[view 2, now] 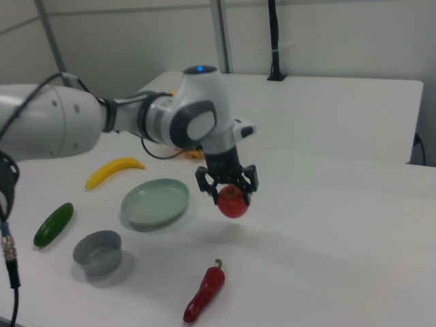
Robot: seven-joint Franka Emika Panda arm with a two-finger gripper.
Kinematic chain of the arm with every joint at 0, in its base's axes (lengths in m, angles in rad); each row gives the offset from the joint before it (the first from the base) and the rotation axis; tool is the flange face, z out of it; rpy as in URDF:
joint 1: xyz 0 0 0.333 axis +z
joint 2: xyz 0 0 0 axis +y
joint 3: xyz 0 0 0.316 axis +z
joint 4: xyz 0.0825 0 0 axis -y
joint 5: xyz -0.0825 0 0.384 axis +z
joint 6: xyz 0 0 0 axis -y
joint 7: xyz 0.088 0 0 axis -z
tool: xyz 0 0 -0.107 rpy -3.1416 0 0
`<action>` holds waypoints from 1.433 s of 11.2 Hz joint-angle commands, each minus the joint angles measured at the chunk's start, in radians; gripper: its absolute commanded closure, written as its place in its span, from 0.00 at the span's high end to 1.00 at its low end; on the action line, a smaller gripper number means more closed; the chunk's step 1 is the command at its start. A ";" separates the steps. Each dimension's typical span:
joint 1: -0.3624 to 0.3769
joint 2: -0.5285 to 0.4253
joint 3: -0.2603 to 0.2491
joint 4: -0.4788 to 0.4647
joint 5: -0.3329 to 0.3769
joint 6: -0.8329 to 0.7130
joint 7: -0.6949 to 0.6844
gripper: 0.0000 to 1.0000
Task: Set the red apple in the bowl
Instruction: 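Lift the red apple up off the table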
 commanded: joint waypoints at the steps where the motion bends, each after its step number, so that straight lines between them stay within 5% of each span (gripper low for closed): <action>1: 0.038 -0.120 0.002 -0.025 0.000 -0.118 -0.004 0.20; 8: 0.116 -0.313 0.004 -0.034 0.008 -0.422 -0.003 0.21; 13: 0.220 -0.482 0.004 -0.200 0.034 -0.536 0.002 0.21; 16: 0.294 -0.515 0.004 -0.298 0.035 -0.526 0.118 0.21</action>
